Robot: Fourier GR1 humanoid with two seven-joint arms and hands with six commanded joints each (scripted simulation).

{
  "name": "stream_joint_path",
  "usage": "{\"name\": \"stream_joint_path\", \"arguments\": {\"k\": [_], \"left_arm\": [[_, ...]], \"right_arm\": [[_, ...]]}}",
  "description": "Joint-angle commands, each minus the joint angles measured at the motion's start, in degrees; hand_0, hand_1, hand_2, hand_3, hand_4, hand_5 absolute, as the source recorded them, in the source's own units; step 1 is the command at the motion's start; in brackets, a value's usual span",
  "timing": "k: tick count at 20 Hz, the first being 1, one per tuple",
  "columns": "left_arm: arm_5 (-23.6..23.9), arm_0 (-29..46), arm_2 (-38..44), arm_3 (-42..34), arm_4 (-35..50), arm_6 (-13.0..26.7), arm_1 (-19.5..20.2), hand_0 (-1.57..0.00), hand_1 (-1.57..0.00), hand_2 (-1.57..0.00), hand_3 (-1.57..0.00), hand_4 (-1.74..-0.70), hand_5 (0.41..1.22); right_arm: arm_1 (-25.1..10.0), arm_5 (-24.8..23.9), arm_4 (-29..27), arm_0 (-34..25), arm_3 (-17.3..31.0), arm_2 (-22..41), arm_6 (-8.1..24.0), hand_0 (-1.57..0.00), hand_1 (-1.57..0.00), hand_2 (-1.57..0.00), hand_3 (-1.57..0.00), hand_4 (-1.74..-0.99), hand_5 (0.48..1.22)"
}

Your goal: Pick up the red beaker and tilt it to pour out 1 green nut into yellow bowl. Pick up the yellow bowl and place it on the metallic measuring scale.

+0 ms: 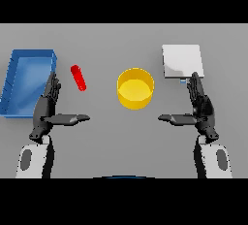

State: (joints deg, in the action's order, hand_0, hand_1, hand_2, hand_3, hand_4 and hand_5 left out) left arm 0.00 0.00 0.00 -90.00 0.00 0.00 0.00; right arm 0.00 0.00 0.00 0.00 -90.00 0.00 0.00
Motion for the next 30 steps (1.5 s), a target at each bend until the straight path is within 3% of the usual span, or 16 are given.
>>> {"name": "stream_joint_path", "arguments": {"k": [1,6,7,9,12,16,26,30], "left_arm": [[-0.1,0.0,0.2,0.0,0.2,0.0,0.2,0.00,0.00,0.00,0.00,-1.15,0.599],[-1.7,0.1,2.1,0.5,2.1,-0.4,2.5,0.00,0.00,0.00,0.00,-1.15,0.599],[-2.3,2.5,0.5,-2.1,0.0,-1.8,4.0,0.00,0.00,0.00,0.00,-1.15,0.599],[-3.0,4.8,-1.5,-5.6,-2.1,-1.1,5.4,0.00,0.00,0.00,0.00,-1.16,0.599],[-3.2,4.7,-2.6,-6.8,-3.2,1.9,6.1,0.00,0.00,0.00,0.00,-1.16,0.600],[-3.0,4.6,-4.0,-5.8,-5.5,1.4,5.9,0.00,0.00,0.00,0.00,-1.16,0.602],[-1.0,-8.8,-2.6,12.0,-9.2,-2.2,4.7,0.00,0.00,0.00,0.00,-1.25,0.650],[-0.5,-14.4,-0.5,18.8,-9.0,-3.7,5.2,0.00,0.00,0.00,0.00,-1.27,0.677]], "right_arm": [[-0.1,0.0,-0.1,-0.1,0.1,-0.1,0.1,0.00,0.00,0.00,0.00,-1.167,0.599],[-0.9,0.1,-0.8,-2.1,1.9,-1.4,0.6,0.00,0.00,0.00,0.00,-1.167,0.599],[-3.1,-1.8,6.0,0.5,0.0,1.3,-4.2,0.00,0.00,0.00,0.00,-1.167,0.599],[-4.1,-4.4,13.2,3.1,-2.8,4.5,-6.8,0.00,0.00,0.00,0.00,-1.162,0.594],[-4.2,-5.2,16.1,4.1,-4.2,6.0,-5.0,0.00,0.00,0.00,0.00,-1.162,0.591],[-4.4,-3.9,14.1,4.7,-5.1,5.6,-4.9,0.00,0.00,0.00,0.00,-1.199,0.603],[-4.4,-2.5,12.1,4.2,-4.9,5.0,-5.8,0.00,0.00,0.00,0.00,-1.280,0.634],[-4.4,-2.8,13.1,4.9,-5.7,5.6,-6.2,0.00,0.00,0.00,0.00,-1.268,0.635]]}}
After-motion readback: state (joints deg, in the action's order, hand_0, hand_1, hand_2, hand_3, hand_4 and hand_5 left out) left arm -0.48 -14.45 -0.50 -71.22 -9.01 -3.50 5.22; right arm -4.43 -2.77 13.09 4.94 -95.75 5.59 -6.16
